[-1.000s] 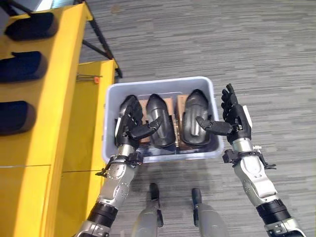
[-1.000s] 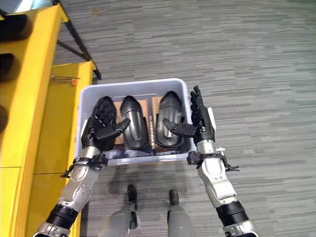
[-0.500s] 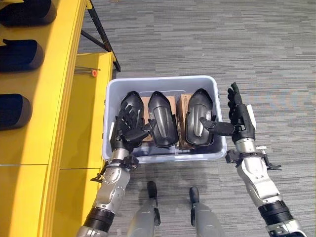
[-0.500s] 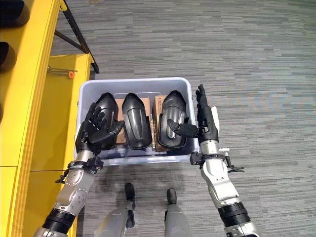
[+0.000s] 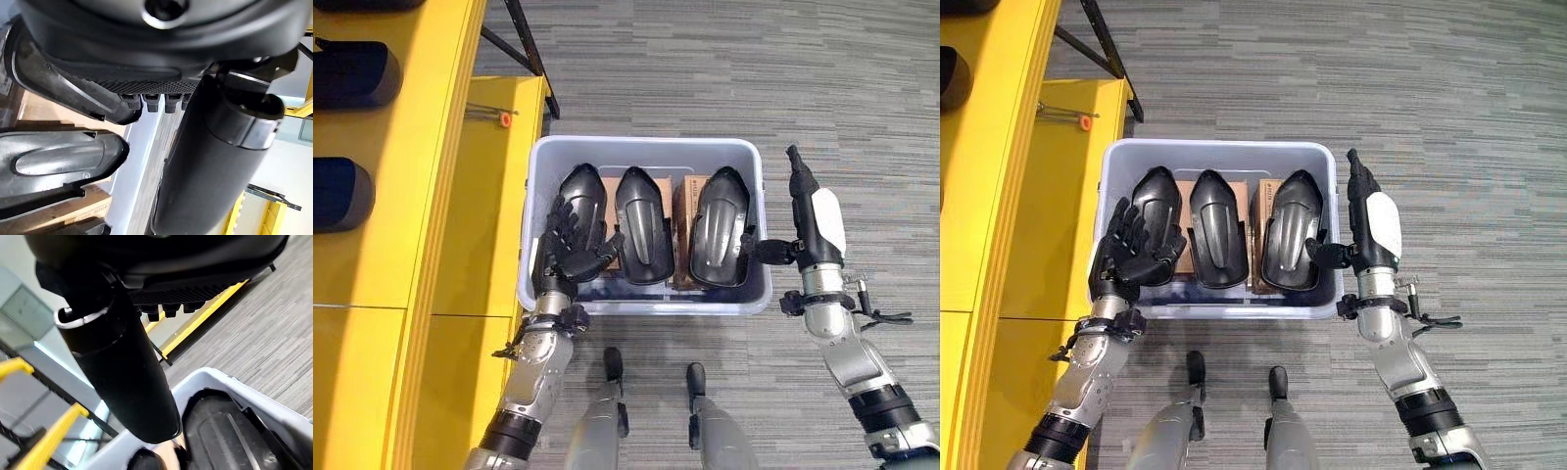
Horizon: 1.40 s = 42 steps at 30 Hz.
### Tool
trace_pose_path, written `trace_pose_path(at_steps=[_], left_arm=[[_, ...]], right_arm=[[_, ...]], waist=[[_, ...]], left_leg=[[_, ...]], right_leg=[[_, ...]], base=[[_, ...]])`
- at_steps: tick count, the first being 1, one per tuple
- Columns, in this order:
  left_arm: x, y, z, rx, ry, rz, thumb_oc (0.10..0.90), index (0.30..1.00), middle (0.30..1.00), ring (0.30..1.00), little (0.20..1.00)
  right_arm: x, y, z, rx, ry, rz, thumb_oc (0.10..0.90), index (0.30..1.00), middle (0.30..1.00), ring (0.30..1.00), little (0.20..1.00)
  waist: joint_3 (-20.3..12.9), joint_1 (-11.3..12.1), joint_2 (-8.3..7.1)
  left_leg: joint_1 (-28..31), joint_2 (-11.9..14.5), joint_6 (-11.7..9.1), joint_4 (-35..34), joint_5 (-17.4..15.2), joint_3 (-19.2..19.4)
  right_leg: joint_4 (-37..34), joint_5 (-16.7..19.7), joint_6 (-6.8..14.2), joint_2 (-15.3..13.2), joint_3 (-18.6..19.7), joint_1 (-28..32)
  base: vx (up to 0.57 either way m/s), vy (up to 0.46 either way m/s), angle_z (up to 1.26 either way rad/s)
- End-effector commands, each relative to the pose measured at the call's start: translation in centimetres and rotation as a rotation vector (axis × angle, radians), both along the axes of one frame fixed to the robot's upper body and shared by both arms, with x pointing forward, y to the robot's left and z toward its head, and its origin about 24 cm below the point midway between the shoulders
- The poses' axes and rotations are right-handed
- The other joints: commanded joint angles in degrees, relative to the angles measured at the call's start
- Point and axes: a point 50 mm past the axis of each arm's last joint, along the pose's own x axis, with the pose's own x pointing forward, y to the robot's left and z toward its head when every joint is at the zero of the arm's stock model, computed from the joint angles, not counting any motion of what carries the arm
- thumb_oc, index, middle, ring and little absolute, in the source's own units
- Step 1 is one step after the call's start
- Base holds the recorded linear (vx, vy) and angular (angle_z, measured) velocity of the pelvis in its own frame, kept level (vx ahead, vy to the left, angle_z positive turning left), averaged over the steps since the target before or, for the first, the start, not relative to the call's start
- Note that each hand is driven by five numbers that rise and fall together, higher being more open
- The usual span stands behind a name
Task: Move parts from the plastic box to the shelf.
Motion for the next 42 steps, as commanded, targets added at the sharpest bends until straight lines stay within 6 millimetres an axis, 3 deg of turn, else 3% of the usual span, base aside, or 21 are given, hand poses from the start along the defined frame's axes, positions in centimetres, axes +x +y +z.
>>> trace_pose_path(at_steps=[1, 2, 4, 6, 14, 30, 42], left_arm=[[0.2, -0.2, 6.2, 0.062, -0.316, -0.004, 0.900, 1.000, 1.000, 1.000, 1.000], [0.2, -0.3, 6.4, 0.063, -0.321, -0.001, 0.900, 1.000, 1.000, 1.000, 1.000], [0.2, -0.3, 6.4, 0.064, -0.321, 0.000, 0.900, 1.000, 1.000, 1.000, 1.000], [0.1, -0.3, 6.3, 0.060, -0.316, 0.009, 0.900, 1.000, 1.000, 1.000, 1.000], [0.0, -0.3, 6.4, 0.067, -0.319, 0.037, 0.900, 1.000, 1.000, 1.000, 1.000], [-0.2, 0.3, 6.6, 0.072, -0.327, 0.092, 0.900, 1.000, 1.000, 1.000, 1.000], [-0.4, 0.5, 6.6, 0.080, -0.336, 0.115, 0.900, 1.000, 1.000, 1.000, 1.000]], right_arm=[[0.8, 1.9, 5.4, -0.052, -0.253, 0.056, 0.900, 1.000, 1.000, 1.000, 1.000], [0.6, 3.2, 5.7, -0.048, -0.270, 0.106, 0.900, 1.000, 1.000, 1.000, 1.000], [0.6, 3.2, 5.7, -0.047, -0.270, 0.107, 0.900, 1.000, 1.000, 1.000, 1.000], [0.0, 4.7, 6.0, -0.061, -0.292, 0.177, 0.900, 1.000, 1.000, 1.000, 1.000], [-1.5, 7.2, 6.2, -0.054, -0.317, 0.309, 0.900, 1.000, 1.000, 1.000, 1.000], [-2.6, 8.2, 5.2, -0.027, -0.290, 0.375, 0.900, 1.000, 1.000, 1.000, 1.000], [-2.5, 8.2, 3.6, -0.193, -0.249, 0.344, 0.900, 1.000, 1.000, 1.000, 1.000]], waist=[[-1.2, 2.0, -3.66], [-0.6, 2.2, -3.70], [-0.6, 2.2, -3.74], [-0.1, 2.2, -3.76], [1.0, 1.9, -3.77], [2.0, 0.9, -3.37], [2.9, 0.4, -3.39]], left_leg=[[-1.5, 6.1, -4.6, 3.8, -3.1, 1.5], [-1.8, 5.9, -4.5, 3.3, -2.8, 1.6], [-1.8, 5.9, -4.5, 3.2, -2.8, 1.6], [-1.9, 5.6, -4.4, 2.4, -2.5, 1.9], [-2.6, 5.3, -4.4, 1.1, -2.1, 2.3], [-3.0, 4.6, -4.3, 0.3, -2.1, 3.1], [-3.3, 4.4, -4.1, -0.2, -2.2, 3.3]], right_leg=[[2.0, -0.3, 3.8, -7.2, -3.3, 3.6], [1.7, 0.2, 3.9, -7.2, -3.2, 3.3], [1.7, 0.2, 3.9, -7.2, -3.2, 3.2], [1.3, 0.7, 4.0, -7.4, -3.2, 2.7], [0.4, 1.4, 4.3, -7.8, -3.4, 1.7], [-0.4, 2.6, 4.7, -8.3, -3.3, 0.8], [-0.5, 3.0, 4.9, -8.4, -3.1, 0.0]], base=[[-0.01, 0.021, -0.03], [0.00, 0.000, 0.00], [0.00, 0.000, 0.00], [0.00, 0.000, 0.00], [0.00, 0.016, 0.01], [0.00, 0.007, 0.00], [0.00, 0.000, 0.00]])
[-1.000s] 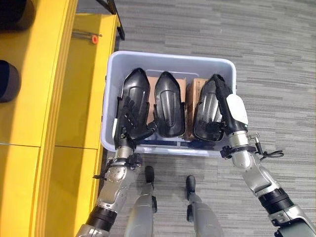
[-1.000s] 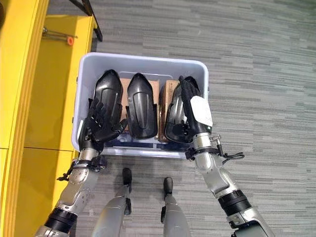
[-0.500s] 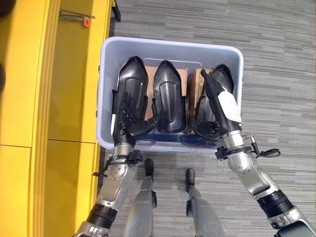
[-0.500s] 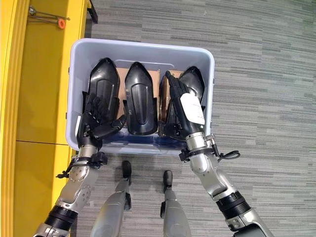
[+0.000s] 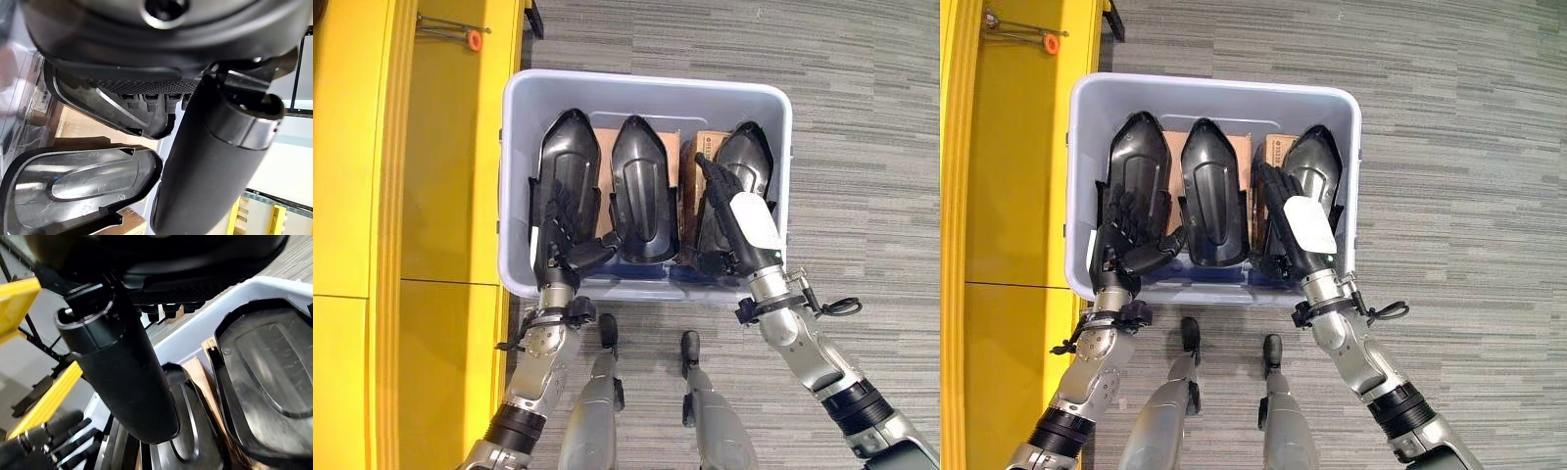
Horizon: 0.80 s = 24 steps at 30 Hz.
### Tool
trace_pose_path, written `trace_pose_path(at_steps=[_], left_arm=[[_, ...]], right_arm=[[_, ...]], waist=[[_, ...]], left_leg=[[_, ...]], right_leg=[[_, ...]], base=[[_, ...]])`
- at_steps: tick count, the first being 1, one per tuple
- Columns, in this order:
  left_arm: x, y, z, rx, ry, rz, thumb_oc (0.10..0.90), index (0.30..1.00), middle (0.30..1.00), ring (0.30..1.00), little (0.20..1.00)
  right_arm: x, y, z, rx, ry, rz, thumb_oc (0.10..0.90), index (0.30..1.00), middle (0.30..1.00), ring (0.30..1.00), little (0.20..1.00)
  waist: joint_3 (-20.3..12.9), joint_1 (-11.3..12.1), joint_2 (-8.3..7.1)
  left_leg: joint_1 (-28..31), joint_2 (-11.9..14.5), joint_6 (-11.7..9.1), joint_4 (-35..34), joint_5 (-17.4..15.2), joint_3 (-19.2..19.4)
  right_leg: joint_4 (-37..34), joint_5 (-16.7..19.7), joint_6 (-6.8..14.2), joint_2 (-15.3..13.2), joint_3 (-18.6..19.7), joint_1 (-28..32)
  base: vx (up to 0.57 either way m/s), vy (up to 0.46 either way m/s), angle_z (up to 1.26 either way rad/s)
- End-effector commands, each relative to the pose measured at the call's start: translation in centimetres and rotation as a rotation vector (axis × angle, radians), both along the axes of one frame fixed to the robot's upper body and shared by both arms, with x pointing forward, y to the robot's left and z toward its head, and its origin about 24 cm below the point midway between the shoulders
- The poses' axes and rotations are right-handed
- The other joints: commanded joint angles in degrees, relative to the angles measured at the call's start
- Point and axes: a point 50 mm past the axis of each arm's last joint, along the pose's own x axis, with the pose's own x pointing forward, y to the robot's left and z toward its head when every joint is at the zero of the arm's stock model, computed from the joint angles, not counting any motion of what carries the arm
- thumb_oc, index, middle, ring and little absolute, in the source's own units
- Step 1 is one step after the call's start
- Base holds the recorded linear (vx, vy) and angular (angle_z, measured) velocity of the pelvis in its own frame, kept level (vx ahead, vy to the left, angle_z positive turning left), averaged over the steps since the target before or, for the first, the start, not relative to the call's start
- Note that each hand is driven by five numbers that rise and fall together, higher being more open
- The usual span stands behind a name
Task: Move parts from the plastic box to the shelf.
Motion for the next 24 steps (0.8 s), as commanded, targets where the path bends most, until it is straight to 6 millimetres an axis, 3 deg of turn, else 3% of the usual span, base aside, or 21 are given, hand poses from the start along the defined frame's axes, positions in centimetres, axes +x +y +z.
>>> trace_pose_path(at_steps=[1, 24], left_arm=[[-0.7, 0.7, 5.2, 0.032, -0.290, 0.026, 0.900, 1.000, 1.000, 1.000, 1.000], [-0.7, 0.7, 5.3, 0.032, -0.296, 0.042, 0.900, 1.000, 1.000, 1.000, 1.000]], right_arm=[[-0.8, 1.0, 3.2, 0.006, -0.196, 0.070, 0.900, 1.000, 1.000, 1.000, 1.000], [-0.5, -0.2, 1.5, -0.052, -0.157, -0.012, 0.900, 1.000, 1.000, 1.000, 1.000]], waist=[[-1.9, -0.3, -1.76], [-0.2, -1.2, -1.46]], left_leg=[[-0.2, 4.4, -3.7, 2.8, -2.7, 2.0], [-1.4, 3.8, -3.5, 2.5, -2.9, 2.3]], right_leg=[[4.2, 1.5, 5.0, -8.5, -3.3, 2.5], [4.0, 2.4, 5.3, -9.2, -3.2, 1.3]], base=[[0.00, 0.000, 0.00], [0.00, 0.000, 0.00]])
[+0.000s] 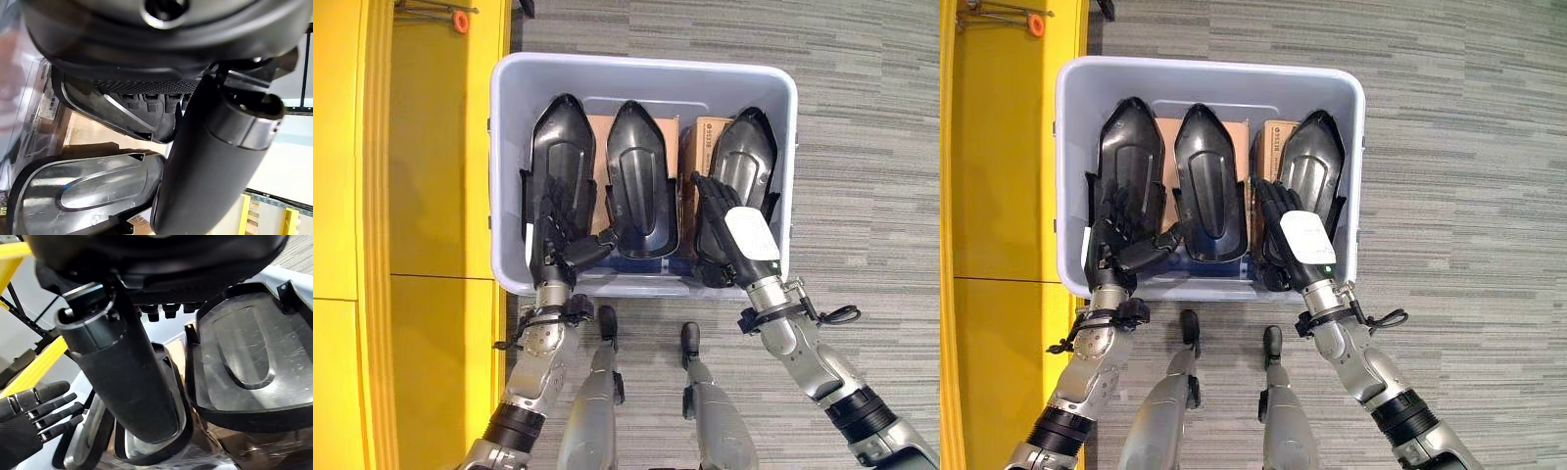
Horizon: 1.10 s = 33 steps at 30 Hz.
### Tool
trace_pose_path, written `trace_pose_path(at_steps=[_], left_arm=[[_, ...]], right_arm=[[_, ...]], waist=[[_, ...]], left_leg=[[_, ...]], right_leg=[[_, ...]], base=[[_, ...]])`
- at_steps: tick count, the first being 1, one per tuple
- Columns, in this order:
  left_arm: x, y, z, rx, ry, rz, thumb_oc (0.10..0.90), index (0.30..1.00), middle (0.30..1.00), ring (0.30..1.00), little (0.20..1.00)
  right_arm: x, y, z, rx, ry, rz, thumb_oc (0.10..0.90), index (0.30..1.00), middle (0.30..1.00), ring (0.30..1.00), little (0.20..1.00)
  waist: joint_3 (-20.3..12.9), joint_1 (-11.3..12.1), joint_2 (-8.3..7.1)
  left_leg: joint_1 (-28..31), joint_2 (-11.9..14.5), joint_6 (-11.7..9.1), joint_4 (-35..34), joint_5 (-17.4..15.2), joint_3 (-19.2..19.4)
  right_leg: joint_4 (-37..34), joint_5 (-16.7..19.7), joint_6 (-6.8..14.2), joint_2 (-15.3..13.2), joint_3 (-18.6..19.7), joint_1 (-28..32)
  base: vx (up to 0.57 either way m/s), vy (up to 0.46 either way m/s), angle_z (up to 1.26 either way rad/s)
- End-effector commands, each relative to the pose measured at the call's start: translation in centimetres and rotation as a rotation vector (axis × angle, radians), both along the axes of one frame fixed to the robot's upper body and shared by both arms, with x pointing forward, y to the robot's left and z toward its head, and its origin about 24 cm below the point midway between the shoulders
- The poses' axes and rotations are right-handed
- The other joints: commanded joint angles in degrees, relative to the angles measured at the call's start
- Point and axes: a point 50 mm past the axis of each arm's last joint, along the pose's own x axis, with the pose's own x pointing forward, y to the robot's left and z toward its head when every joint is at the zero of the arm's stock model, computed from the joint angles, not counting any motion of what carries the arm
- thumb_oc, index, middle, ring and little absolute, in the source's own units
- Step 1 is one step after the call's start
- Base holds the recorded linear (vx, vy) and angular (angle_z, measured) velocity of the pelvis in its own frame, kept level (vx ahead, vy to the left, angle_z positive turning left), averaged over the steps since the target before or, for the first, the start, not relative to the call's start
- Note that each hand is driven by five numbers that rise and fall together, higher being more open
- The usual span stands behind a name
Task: Move parts from the plastic box to the shelf.
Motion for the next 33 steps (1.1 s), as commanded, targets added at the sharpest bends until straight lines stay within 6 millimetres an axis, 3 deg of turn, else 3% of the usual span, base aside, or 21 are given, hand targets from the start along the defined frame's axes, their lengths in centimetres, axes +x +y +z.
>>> trace_pose_path(at_steps=[1, 13, 33], left_arm=[[-0.7, 0.5, 5.1, 0.022, -0.283, 0.013, 0.900, 1.000, 1.000, 1.000, 1.000], [-0.6, 0.4, 5.5, 0.036, -0.302, 0.008, 0.900, 1.000, 1.000, 1.000, 1.000], [-0.7, 0.0, 5.8, 0.032, -0.320, -0.004, 0.900, 1.000, 1.000, 1.000, 1.000]], right_arm=[[-0.1, 0.3, 2.9, 0.036, -0.177, 0.026, 0.900, 1.000, 1.000, 1.000, 1.000], [0.0, -0.7, 1.9, -0.050, -0.190, -0.039, 0.900, 1.000, 1.000, 1.000, 1.000], [-0.1, -2.4, 1.6, -0.066, -0.245, -0.156, 0.900, 1.000, 1.000, 1.000, 1.000]], waist=[[-1.5, -0.9, -1.57], [-0.7, -1.3, -2.07], [0.3, -2.0, -0.73]], left_leg=[[-0.3, 3.9, -3.5, 2.6, -2.9, 2.2], [-0.8, 4.1, -3.5, 2.9, -3.2, 2.8], [-2.0, 3.8, -3.6, 3.4, -3.8, 3.3]], right_leg=[[4.0, 2.4, 5.3, -9.1, -3.2, 2.5], [4.0, 2.8, 5.5, -8.8, -2.6, 1.6], [4.3, 2.3, 5.6, -8.8, -2.4, 0.2]], base=[[0.00, 0.000, 0.00], [0.00, -0.002, -0.01], [0.00, -0.001, -0.03]])
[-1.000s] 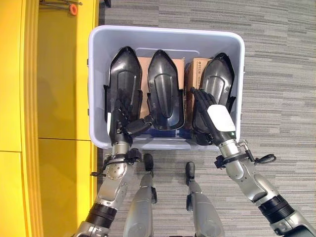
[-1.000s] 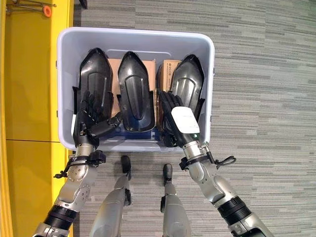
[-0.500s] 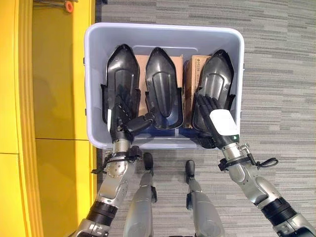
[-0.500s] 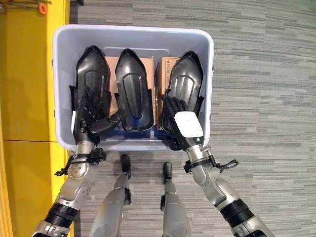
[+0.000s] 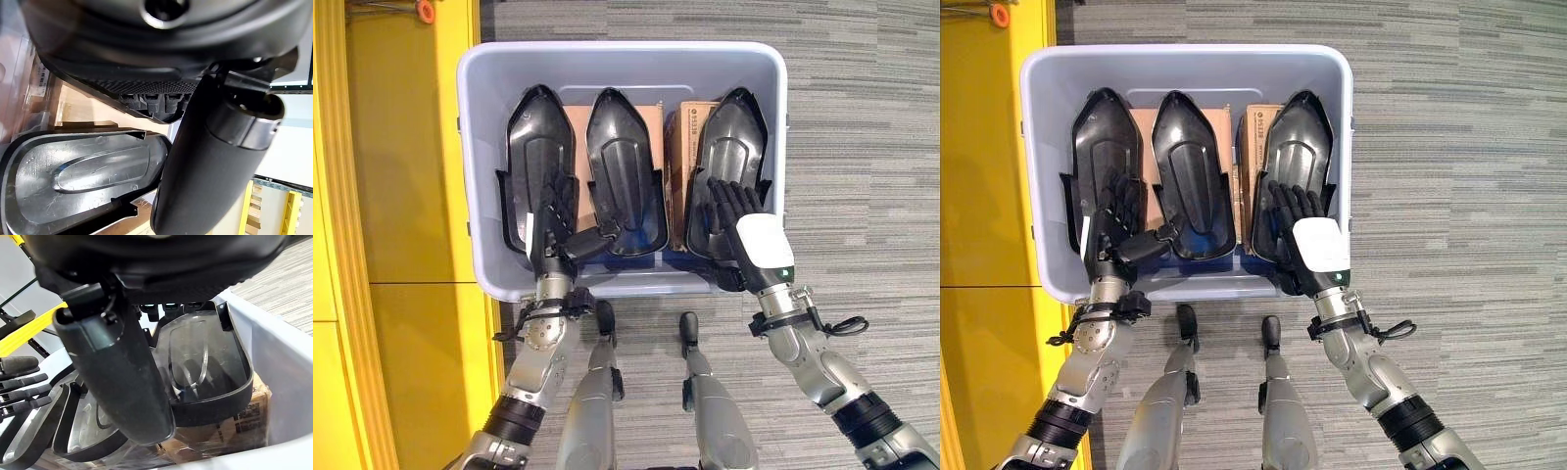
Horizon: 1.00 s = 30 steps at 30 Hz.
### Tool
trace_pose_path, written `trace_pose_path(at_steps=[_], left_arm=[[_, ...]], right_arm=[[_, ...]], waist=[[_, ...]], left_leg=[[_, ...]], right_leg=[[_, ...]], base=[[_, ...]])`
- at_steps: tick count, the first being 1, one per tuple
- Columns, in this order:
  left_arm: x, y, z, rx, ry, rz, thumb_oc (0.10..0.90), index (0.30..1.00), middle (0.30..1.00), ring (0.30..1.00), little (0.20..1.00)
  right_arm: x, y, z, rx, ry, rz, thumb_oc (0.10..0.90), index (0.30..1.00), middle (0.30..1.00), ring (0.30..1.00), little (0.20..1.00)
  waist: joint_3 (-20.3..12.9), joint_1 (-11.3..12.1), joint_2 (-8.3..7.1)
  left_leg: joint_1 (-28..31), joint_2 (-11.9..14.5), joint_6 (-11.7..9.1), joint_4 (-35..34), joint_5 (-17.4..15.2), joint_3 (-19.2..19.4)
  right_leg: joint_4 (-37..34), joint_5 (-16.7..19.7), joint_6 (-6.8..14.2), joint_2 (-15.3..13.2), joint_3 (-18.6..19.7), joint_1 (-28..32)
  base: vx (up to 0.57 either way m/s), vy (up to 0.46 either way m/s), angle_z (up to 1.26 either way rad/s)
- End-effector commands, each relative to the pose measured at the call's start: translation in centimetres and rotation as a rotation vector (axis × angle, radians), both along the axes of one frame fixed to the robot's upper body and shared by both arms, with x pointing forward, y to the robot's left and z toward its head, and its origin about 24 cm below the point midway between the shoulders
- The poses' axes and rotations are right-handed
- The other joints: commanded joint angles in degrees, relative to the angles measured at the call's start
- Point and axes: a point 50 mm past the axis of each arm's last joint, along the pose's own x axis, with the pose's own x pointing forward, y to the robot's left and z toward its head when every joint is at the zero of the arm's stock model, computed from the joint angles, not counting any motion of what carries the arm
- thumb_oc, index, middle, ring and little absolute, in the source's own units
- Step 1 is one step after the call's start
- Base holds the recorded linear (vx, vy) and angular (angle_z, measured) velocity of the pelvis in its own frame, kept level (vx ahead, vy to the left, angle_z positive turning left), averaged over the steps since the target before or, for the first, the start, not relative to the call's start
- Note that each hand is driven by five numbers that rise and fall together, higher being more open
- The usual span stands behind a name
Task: Move parts from the plastic box to the shelf.
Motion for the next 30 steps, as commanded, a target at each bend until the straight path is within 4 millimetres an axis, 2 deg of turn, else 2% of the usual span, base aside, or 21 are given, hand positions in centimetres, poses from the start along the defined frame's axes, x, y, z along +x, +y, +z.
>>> trace_pose_path(at_steps=[1, 12, 20, 26, 30], left_arm=[[-1.1, 0.2, 4.8, 0.004, -0.279, -0.003, 0.900, 1.000, 1.000, 1.000, 1.000], [-1.1, 0.1, 4.9, -0.012, -0.282, -0.004, 0.900, 1.000, 1.000, 1.000, 1.000], [-1.2, -0.3, 5.1, -0.029, -0.292, -0.013, 0.900, 1.000, 1.000, 1.000, 1.000], [-1.2, -0.3, 5.3, -0.031, -0.302, -0.011, 0.900, 1.000, 1.000, 1.000, 1.000], [-1.2, -0.1, 5.4, -0.037, -0.304, 0.006, 0.900, 1.000, 1.000, 1.000, 1.000]], right_arm=[[0.2, -0.7, 2.9, 0.025, -0.191, -0.024, 0.900, 1.000, 1.000, 1.000, 1.000], [0.6, -0.8, 3.4, 0.080, -0.217, -0.051, 0.900, 1.000, 1.000, 1.000, 1.000], [0.8, 0.6, 4.3, 0.131, -0.245, 0.002, 0.900, 1.000, 1.000, 1.000, 1.000], [1.2, 0.9, 4.5, 0.144, -0.254, -0.001, 0.900, 1.000, 1.000, 1.000, 1.000], [1.4, 0.7, 4.9, 0.148, -0.273, -0.017, 0.900, 1.000, 1.000, 1.000, 1.000]], waist=[[-0.4, -0.5, -0.71], [0.5, -0.5, 0.12], [0.6, -0.3, 0.49], [0.6, -0.4, 0.84], [0.6, -0.6, 1.13]], left_leg=[[-0.9, 3.7, -3.6, 3.8, -3.8, 1.7], [-2.1, 3.4, -3.4, 4.1, -4.0, 1.7], [-3.6, 2.9, -3.2, 4.5, -4.2, 1.7], [-8.0, 2.6, -3.0, 7.7, -5.3, 1.0], [-12.6, 2.5, -2.6, 10.8, -6.6, 0.0]], right_leg=[[4.3, 2.2, 5.5, -8.8, -3.8, 2.4], [4.5, 1.7, 5.3, -8.9, -3.5, 1.3], [4.4, 1.7, 5.3, -9.1, -3.5, -0.1], [6.5, 0.6, 5.0, -9.3, -3.4, -2.9], [9.9, -1.3, 4.4, -9.1, -2.5, -7.2]], base=[[0.00, 0.000, 0.00], [0.00, 0.000, 0.00], [0.00, 0.000, 0.00], [-0.01, -0.003, 0.01], [-0.03, -0.004, 0.04]])
